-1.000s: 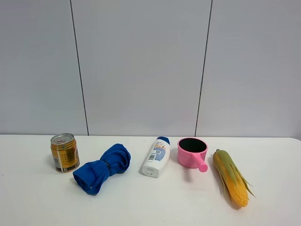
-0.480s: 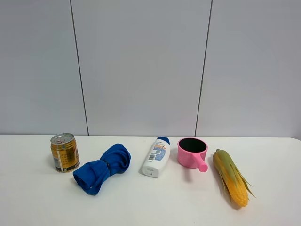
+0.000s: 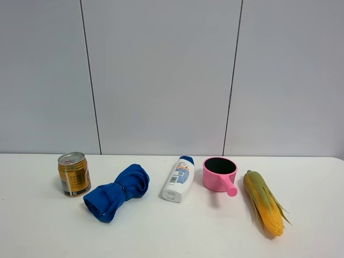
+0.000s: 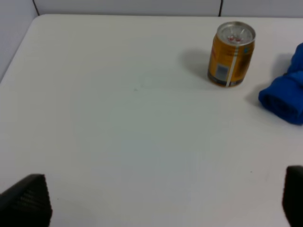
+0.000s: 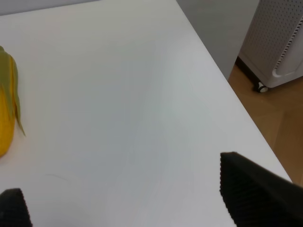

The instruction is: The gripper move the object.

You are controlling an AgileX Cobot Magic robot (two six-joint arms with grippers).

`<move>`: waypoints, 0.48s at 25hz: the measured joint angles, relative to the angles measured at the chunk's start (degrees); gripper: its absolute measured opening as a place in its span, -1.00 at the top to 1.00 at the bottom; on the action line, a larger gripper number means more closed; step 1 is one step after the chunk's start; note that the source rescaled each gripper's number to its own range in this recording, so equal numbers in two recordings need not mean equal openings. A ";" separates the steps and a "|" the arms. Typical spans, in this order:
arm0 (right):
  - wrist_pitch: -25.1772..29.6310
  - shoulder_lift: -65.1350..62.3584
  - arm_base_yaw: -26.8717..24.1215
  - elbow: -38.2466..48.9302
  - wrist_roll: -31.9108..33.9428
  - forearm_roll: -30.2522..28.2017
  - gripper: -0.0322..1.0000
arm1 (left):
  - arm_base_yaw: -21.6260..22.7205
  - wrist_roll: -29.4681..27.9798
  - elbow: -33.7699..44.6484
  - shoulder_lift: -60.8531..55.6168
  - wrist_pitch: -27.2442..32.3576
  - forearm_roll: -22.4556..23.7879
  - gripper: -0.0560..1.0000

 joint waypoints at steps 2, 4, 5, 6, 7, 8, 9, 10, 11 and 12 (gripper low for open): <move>0.00 0.00 0.00 0.00 0.00 0.00 -1.00 | 0.00 0.00 0.00 0.00 0.00 0.00 -0.97; 0.00 0.00 0.00 0.00 0.00 0.00 -1.00 | 0.00 0.00 0.00 0.00 0.00 0.00 -0.97; 0.00 0.00 0.00 0.00 0.00 0.00 -1.00 | 0.00 0.00 0.00 0.00 0.00 0.00 -0.97; 0.00 0.00 0.00 0.00 0.00 0.00 -1.00 | 0.00 0.00 0.00 0.00 0.00 0.00 -0.97; 0.00 0.00 0.00 0.00 0.00 0.00 -1.00 | 0.00 0.00 0.00 0.00 0.00 0.05 -0.97; 0.00 0.00 0.00 0.00 0.00 0.00 -1.00 | 0.00 0.00 0.00 0.00 0.00 0.05 -0.97; 0.00 0.00 0.00 0.00 0.00 0.00 -1.00 | 0.00 0.00 0.00 0.00 0.00 0.05 -0.97; 0.00 0.00 0.00 0.00 0.00 0.00 -1.00 | 0.00 0.00 0.00 0.00 0.00 0.05 -0.97; 0.00 0.00 0.00 0.00 0.00 0.00 -1.00 | 0.00 0.00 0.00 0.00 0.00 0.05 -0.97; 0.00 0.00 0.00 0.00 0.00 0.00 -1.00 | 0.00 0.00 0.00 0.00 0.00 0.05 -0.97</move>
